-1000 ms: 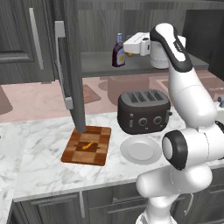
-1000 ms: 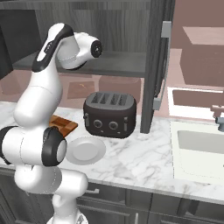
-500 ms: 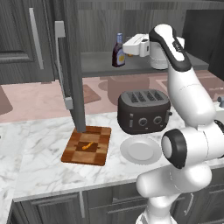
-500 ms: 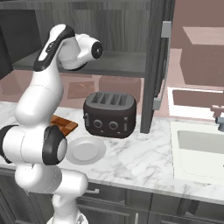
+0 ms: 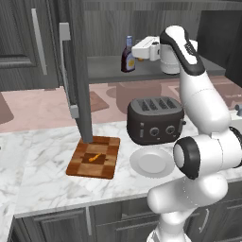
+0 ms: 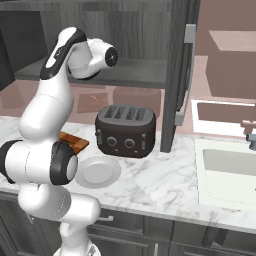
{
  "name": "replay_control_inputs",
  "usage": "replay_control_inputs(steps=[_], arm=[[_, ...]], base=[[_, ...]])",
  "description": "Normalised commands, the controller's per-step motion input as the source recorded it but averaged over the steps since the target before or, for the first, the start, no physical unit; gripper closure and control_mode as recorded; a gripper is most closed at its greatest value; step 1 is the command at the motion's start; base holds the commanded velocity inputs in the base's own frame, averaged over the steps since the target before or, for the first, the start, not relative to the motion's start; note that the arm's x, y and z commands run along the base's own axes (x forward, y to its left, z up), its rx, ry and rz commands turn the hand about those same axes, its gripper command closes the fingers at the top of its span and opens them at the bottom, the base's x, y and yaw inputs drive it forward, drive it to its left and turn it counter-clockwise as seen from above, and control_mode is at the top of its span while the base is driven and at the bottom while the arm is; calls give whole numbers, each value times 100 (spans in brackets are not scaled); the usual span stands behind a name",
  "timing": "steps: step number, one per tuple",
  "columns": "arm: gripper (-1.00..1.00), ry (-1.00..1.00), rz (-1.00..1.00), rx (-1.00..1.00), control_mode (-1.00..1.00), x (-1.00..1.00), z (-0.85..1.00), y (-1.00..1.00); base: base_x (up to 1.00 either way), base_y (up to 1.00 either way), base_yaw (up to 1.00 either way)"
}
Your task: Pick the shrimp from the plate and place it on the cutting board. Then pick the condiment bottle from the cabinet and place it next to the cutting board.
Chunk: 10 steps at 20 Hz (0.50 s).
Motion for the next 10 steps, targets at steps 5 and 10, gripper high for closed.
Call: replay_control_inputs(steps=[5, 10], arm=[[-100, 0, -1, 0, -100, 9, 0, 1], [-100, 0, -1, 0, -100, 6, 0, 2]], base=[[0, 0, 0], [0, 0, 0]])
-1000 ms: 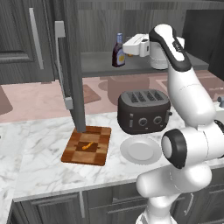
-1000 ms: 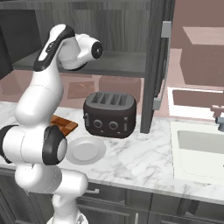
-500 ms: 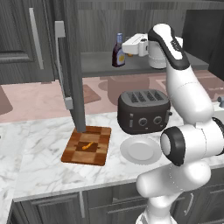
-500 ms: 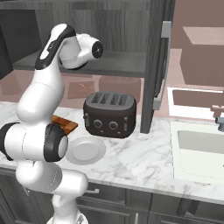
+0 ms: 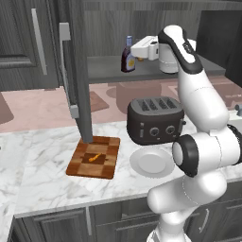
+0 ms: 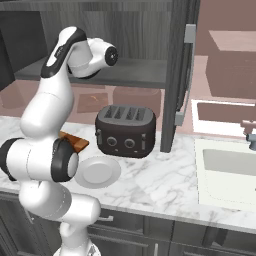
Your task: Pick the shrimp from the plate and place it on the cutting board. Then pick the condiment bottle from the cabinet and place it next to the cutting board.
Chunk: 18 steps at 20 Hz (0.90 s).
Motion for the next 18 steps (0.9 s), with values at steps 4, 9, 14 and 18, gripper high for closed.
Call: replay_control_inputs(steps=[4, 9, 14, 18], arm=[[-100, 0, -1, 0, -100, 2, 0, 7], [-100, 0, -1, 0, -100, 3, 0, 8], [-100, 0, -1, 0, -100, 5, 0, 4], [-100, 0, -2, 0, -100, 10, 0, 0]], base=[[0, 0, 0], [0, 0, 0], [0, 0, 0], [0, 0, 0]])
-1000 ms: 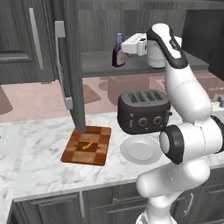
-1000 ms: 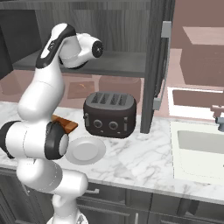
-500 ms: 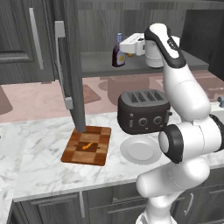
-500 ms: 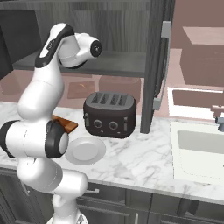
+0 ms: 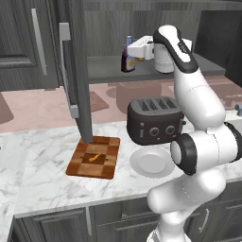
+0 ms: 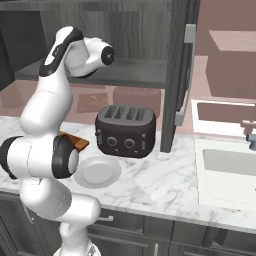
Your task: Pick the shrimp from the plate and place it on the cutting board. Then pick the condiment bottle from the cabinet and place it next to the cutting board.
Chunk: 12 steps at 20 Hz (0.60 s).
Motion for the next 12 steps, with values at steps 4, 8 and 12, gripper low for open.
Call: replay_control_inputs(steps=[4, 8, 12], arm=[[-100, 0, -2, 0, -100, 14, 0, 0], [-100, 0, -3, 0, -100, 20, 0, 0], [-100, 0, -3, 0, -100, 20, 0, 0]], base=[[0, 0, 0], [0, 0, 0], [0, 0, 0]])
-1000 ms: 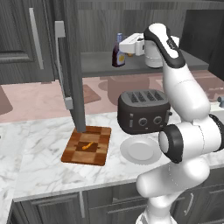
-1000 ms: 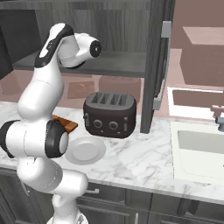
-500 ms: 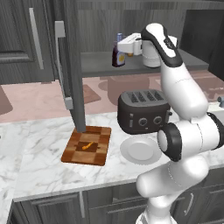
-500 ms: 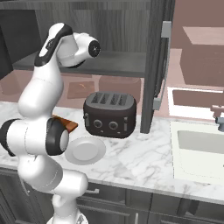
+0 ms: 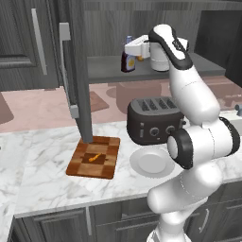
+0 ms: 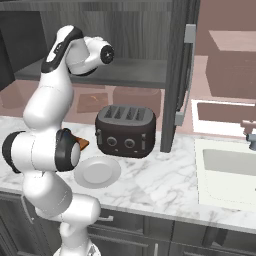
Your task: Pick the shrimp from the plate and place it on the cutting board. Then pick the condiment bottle from the cabinet and place it next to the cutting board.
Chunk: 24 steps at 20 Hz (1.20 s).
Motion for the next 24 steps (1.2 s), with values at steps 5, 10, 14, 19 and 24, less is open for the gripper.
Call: replay_control_inputs(steps=[5, 10, 14, 19, 24], arm=[[-100, 0, -3, 0, -100, 18, 0, 0], [-100, 0, -2, 0, -100, 17, 0, 0], [-100, 0, -2, 0, -100, 11, 0, 0], [100, 0, -1, 0, -100, 0, 0, 3], [100, -1, 0, 0, -100, -18, 1, 12]], base=[[0, 0, 0], [0, 0, 0], [0, 0, 0], [0, 0, 0], [0, 0, 0]])
